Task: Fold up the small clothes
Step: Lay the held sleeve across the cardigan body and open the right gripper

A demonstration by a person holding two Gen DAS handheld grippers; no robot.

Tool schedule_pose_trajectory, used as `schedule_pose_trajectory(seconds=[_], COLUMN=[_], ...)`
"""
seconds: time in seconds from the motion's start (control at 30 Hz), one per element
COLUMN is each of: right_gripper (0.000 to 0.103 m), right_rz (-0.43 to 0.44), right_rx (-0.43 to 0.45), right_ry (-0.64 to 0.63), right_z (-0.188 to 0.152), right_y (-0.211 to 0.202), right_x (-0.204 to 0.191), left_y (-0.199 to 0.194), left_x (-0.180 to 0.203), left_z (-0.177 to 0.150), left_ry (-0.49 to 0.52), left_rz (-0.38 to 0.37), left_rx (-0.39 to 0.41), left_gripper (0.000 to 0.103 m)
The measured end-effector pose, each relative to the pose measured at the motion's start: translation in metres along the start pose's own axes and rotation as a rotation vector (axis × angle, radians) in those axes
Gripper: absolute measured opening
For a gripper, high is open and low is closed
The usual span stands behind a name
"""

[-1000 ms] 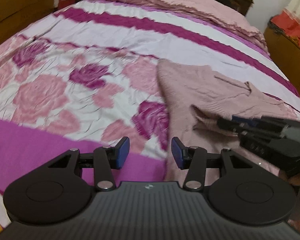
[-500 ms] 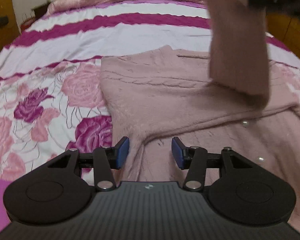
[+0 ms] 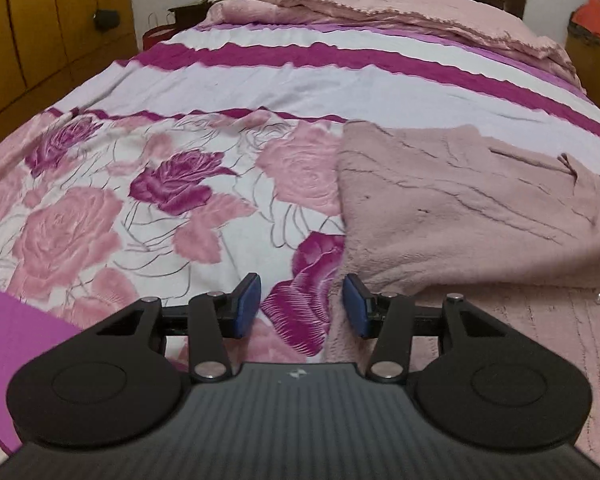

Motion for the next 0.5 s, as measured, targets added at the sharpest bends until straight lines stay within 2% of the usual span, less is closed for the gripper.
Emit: schedule_pose_trajectory(seconds=[0.2, 0.3, 0.37, 0.47, 0.5], right_gripper=[0.019, 0.019, 0.021, 0.036, 0.048], right_rz=[-0.104, -0.076, -0.068, -0.098, -0.106], right_rx=[-0.171, -0.196, -0.197, -0.198, -0.19], right_ry=[0.136, 0.199, 0.196, 0.129, 0.103], right_z=[-0.068, -0.082, -0.082, -0.077, -0.074], right_y=[0.022, 0.016, 0.01, 0.001, -0.001], right_x=[0.069, 0.084, 0.085, 0.075, 0.071], left_y=[-0.007, -0.017, -0.026, -0.039, -0.044], left_x=[0.0, 0.002, 0.004, 0.007, 0.008], left_z=[0.001, 0.003, 0.006, 0.012, 0.015], left_ry=[0.012, 0.029, 0.037, 0.041, 0.039], left_rz=[0.0, -0.012, -0.019, -0.042, -0.055], left_rx=[-0.009, -0.005, 0.006, 0.03, 0.039], left_gripper=[0.055, 0.055, 0.055, 0.055, 0.055])
Point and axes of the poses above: each gripper's, at about its wrist camera, not at the fingertips, and y roughly the way its jaws point, x to its right, z to its top, the point moved 2 cm from there along y, roughly the way its jaws point, and after that the axes turned 8 degrees about -x, right-handed, at the moved point
